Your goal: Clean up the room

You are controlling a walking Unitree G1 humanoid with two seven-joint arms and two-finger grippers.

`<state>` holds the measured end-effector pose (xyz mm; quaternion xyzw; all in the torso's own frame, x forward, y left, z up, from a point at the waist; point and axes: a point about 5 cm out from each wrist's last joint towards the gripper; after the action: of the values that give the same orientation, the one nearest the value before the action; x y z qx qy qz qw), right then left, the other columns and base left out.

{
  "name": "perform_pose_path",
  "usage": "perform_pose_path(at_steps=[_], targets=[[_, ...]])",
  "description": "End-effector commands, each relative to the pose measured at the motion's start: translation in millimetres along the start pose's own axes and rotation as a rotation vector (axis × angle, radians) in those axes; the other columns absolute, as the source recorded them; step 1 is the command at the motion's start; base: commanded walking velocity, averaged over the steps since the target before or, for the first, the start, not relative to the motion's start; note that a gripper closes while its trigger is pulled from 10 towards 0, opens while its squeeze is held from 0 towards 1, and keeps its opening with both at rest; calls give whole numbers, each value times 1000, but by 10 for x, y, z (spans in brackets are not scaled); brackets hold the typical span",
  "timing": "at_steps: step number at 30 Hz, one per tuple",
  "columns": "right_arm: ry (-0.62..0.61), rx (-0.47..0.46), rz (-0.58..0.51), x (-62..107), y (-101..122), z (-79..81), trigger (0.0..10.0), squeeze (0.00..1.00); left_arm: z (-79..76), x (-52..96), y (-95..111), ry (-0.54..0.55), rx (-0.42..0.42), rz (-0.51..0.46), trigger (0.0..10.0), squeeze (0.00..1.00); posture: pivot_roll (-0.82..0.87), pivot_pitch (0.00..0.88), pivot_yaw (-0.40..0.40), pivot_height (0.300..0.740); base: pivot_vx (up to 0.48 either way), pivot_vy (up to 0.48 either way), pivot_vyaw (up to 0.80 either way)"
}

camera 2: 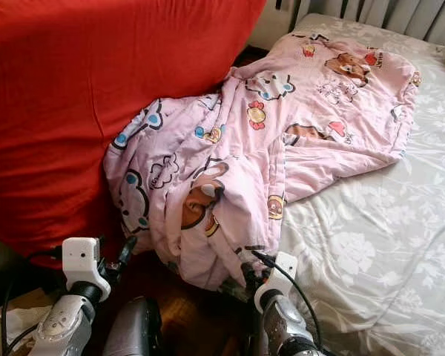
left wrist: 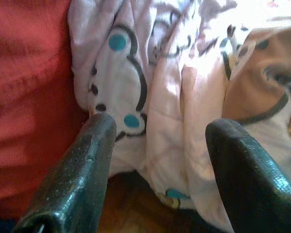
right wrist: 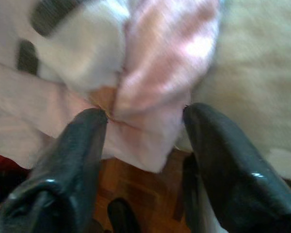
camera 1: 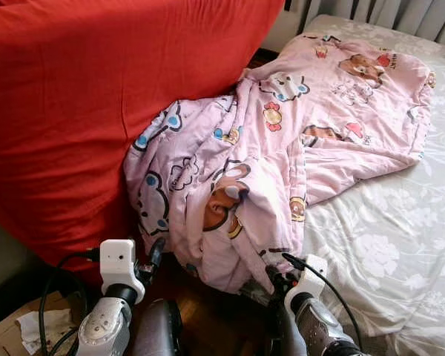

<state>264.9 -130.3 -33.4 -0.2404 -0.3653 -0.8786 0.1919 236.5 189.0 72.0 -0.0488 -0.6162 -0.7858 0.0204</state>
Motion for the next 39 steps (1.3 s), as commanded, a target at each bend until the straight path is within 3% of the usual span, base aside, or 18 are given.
perform_pose_path(at_steps=[1,8,20,31,32,33,37,38,39], targets=[[-23,0,13,28,-66,-64,0,0,-6,39,-9,-1,-5,15,10000,0,59,208,-28,601,0,0,0],[-4,-34,-52,64,0,-140,0,0,-31,140,-24,-7,-6,30,10000,0,65,238,-29,601,0,0,0],[134,-39,-92,6,94,95,0,0,-6,230,-36,-9,-28,47,10000,0,78,262,-29,601,0,0,0],[144,-17,-77,13,18,116,0,0,-8,259,-42,-11,-29,60,10000,0,77,271,-27,601,0,0,0],[140,-13,-79,13,21,114,824,0,-12,258,-42,-11,-29,61,10000,0,78,271,-27,601,0,0,0],[133,-4,-81,11,28,113,10000,0,-14,255,-41,-12,-29,61,10000,0,77,268,-28,601,0,0,0],[131,-11,-111,1,90,133,10000,8,-15,229,-42,-12,-29,59,10000,0,77,261,-29,601,0,0,0],[131,-18,-124,1,112,134,10000,1000,-15,225,-41,-12,-30,58,10000,0,77,261,-29,601,0,0,0],[131,-23,-132,1,125,134,10000,1000,-14,223,-40,-12,-30,57,10000,0,77,261,-29,601,0,0,0]])
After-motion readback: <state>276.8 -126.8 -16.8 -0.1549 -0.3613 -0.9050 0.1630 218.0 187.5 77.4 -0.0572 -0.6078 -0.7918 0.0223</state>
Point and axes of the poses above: a point about 5 cm out from each wrist's last joint towards the gripper, its own x axis pointing back from the gripper into the wrist, its own y axis along the axis of the wrist's last joint, z = x × y, and after that the axes turned 15 degrees about -x, right-handed
